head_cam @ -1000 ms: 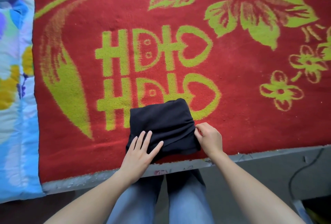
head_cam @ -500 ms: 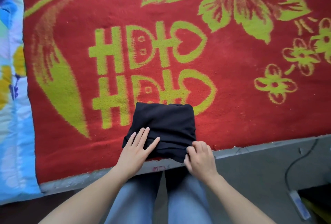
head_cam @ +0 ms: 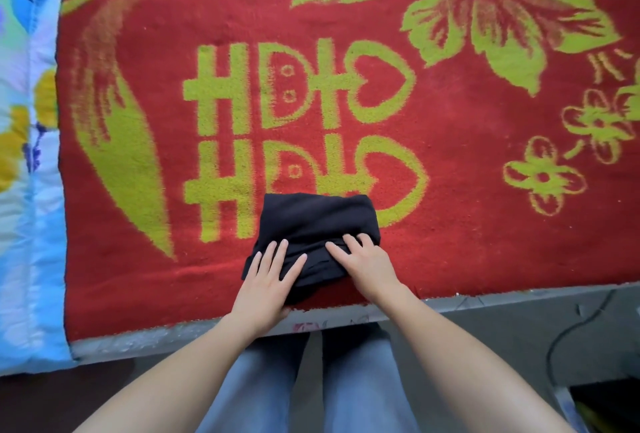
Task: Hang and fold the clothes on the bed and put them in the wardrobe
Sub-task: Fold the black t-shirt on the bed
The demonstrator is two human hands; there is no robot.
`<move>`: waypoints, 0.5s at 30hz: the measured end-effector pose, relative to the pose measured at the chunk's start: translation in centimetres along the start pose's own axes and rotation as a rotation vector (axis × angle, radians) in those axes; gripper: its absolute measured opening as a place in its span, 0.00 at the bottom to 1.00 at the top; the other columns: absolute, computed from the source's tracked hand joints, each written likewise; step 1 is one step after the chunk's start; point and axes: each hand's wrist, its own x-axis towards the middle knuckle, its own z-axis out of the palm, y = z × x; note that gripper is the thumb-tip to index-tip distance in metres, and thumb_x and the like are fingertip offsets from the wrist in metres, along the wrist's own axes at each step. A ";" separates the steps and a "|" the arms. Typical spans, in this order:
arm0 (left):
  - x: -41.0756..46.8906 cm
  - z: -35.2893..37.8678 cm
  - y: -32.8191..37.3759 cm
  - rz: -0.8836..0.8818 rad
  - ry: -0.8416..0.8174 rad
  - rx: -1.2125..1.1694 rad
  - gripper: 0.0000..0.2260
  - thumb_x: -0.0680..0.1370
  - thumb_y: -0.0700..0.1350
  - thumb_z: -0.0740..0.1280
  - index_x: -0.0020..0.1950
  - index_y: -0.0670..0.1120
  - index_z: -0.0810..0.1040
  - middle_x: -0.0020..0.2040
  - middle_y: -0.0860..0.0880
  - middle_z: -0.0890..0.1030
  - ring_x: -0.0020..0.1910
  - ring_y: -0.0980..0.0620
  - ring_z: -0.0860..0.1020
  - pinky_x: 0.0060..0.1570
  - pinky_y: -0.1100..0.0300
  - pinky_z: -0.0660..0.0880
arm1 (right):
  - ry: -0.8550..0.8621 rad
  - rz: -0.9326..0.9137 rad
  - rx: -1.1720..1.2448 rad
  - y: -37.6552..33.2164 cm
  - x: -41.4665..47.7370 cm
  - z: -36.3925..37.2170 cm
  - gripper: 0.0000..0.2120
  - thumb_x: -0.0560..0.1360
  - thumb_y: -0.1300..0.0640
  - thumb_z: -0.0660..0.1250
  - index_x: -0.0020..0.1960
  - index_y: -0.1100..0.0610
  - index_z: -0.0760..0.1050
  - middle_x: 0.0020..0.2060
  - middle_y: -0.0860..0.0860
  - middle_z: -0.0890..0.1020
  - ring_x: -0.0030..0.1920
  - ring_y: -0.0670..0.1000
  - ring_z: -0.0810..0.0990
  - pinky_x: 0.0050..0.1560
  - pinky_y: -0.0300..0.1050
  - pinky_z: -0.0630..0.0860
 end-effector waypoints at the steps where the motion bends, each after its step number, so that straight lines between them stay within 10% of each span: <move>1: 0.1 -0.1 0.3 -0.034 0.018 -0.040 0.46 0.68 0.57 0.72 0.77 0.51 0.47 0.76 0.36 0.47 0.75 0.36 0.47 0.72 0.44 0.47 | 0.012 -0.003 0.069 0.3 0.1 -0.9 0.31 0.49 0.66 0.80 0.51 0.53 0.83 0.41 0.57 0.83 0.35 0.58 0.81 0.21 0.39 0.71; 5: -0.1 -1.9 2.2 -0.065 0.307 -0.232 0.45 0.47 0.53 0.83 0.62 0.44 0.77 0.58 0.36 0.78 0.56 0.37 0.78 0.51 0.40 0.75 | -0.025 0.007 0.251 0.9 -0.8 -2.9 0.28 0.72 0.67 0.61 0.70 0.51 0.69 0.62 0.53 0.75 0.55 0.57 0.74 0.47 0.49 0.73; 15: -3.8 -7.8 5.3 -0.279 0.789 -0.314 0.38 0.51 0.32 0.75 0.58 0.43 0.69 0.44 0.42 0.83 0.40 0.45 0.83 0.38 0.54 0.79 | 0.004 -0.269 0.242 1.3 -0.7 -11.3 0.25 0.75 0.62 0.62 0.70 0.47 0.68 0.63 0.49 0.75 0.57 0.54 0.74 0.53 0.46 0.72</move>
